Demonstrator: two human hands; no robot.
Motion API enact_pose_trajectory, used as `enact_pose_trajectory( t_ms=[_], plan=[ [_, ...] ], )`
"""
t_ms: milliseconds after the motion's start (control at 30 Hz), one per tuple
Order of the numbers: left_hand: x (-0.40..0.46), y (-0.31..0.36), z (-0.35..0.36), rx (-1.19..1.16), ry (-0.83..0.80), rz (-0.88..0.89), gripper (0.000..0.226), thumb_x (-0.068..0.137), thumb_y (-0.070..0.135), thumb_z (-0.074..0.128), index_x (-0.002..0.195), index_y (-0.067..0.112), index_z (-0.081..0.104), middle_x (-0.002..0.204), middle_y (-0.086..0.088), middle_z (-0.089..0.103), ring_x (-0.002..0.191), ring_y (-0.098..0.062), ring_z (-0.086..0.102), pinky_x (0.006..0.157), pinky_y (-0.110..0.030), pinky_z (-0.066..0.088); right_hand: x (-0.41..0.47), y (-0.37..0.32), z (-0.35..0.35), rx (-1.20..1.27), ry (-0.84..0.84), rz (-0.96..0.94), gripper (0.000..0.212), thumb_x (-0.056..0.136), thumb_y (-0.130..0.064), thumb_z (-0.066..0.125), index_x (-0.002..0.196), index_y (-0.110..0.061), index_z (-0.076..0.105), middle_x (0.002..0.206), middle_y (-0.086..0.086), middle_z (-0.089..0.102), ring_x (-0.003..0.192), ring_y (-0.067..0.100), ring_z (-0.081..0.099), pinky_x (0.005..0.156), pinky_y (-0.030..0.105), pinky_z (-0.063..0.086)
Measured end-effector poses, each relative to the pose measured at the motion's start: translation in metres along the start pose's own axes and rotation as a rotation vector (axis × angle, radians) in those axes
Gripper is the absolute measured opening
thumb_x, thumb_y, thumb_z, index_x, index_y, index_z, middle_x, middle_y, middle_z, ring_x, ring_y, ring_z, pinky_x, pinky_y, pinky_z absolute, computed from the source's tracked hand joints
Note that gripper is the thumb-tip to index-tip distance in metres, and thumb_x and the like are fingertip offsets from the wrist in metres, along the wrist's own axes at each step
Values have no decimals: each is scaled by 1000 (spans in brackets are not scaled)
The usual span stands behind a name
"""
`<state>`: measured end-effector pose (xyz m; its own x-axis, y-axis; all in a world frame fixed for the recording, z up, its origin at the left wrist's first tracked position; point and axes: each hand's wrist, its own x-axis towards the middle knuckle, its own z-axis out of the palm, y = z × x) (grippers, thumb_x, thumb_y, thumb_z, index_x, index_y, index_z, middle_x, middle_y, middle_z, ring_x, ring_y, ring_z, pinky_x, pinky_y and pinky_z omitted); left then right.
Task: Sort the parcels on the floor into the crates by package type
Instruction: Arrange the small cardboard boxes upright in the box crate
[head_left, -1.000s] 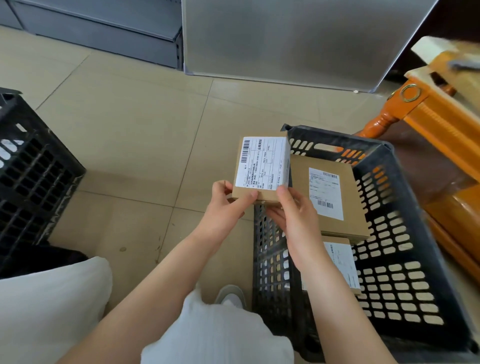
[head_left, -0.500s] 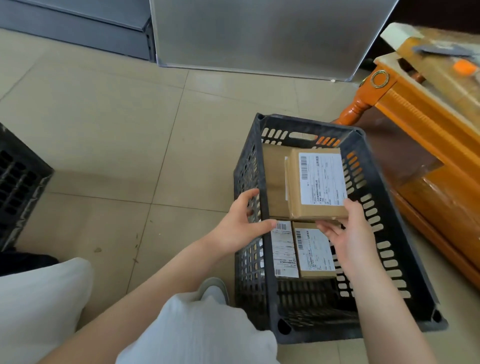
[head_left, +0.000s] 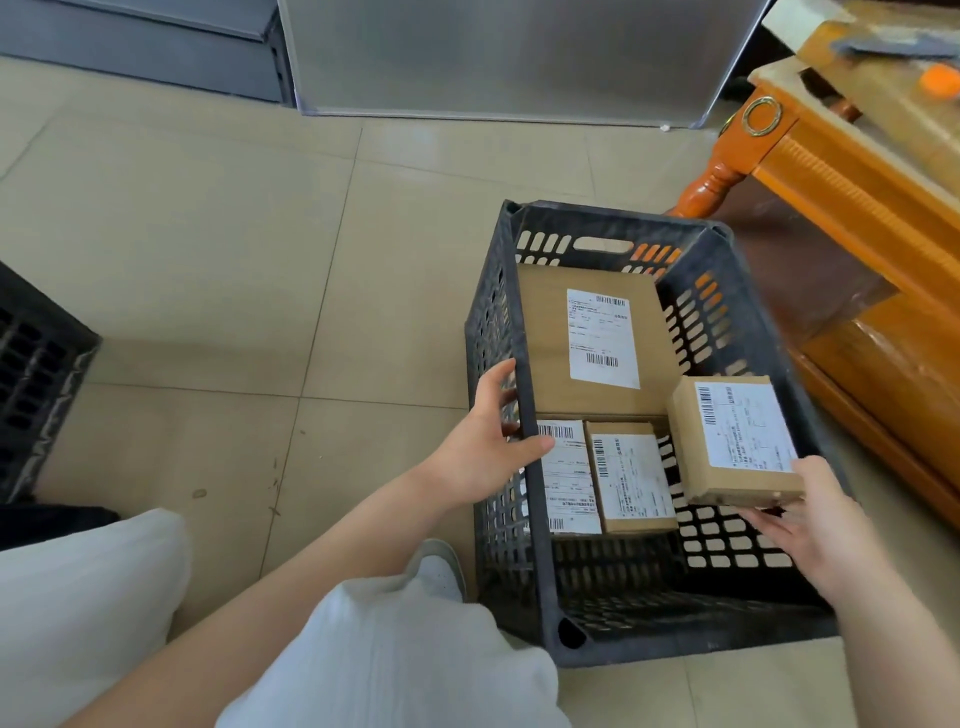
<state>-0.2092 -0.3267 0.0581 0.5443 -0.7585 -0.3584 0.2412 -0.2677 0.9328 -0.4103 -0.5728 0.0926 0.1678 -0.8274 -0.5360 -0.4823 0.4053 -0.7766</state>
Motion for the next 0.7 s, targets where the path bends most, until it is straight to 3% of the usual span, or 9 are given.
enact_pose_trajectory(
  t_ms=[67,267,467,633,700],
  plan=[
    [0,-1,0,2,-4,-2,85,92,13,66,150,37,8,132,14,37,102,2,54,74,-10,52,3,1,-9,7,31,57,37,99,-33,44,134,-21,52,118,9,69,101,25,66,92,42,53],
    [1,-1,0,-3,-12,-7,85,93,13,65,151,37,8,132,14,36,100,8,50,69,-4,49,-2,7,-16,-114,41,139,26,102,-31,46,123,-17,51,98,9,69,94,24,66,100,47,51],
    [0,-2,-1,8,-11,-21,86,94,15,64,152,37,5,133,16,35,97,12,49,71,-6,48,8,15,-5,-143,28,226,32,102,-31,50,131,-21,53,123,16,64,116,32,60,90,45,56],
    [-1,-1,-2,5,-19,-25,86,95,16,62,154,37,3,132,16,33,93,13,48,66,-3,47,16,18,8,-93,-9,219,13,104,-27,47,102,-24,60,116,13,66,115,28,59,98,52,53],
    [-1,-1,-2,-5,-24,-25,85,96,15,61,154,36,3,132,17,32,93,11,48,64,-2,46,21,23,10,-67,-30,221,11,103,-20,51,108,-19,61,120,13,65,117,27,58,97,49,53]
  ],
)
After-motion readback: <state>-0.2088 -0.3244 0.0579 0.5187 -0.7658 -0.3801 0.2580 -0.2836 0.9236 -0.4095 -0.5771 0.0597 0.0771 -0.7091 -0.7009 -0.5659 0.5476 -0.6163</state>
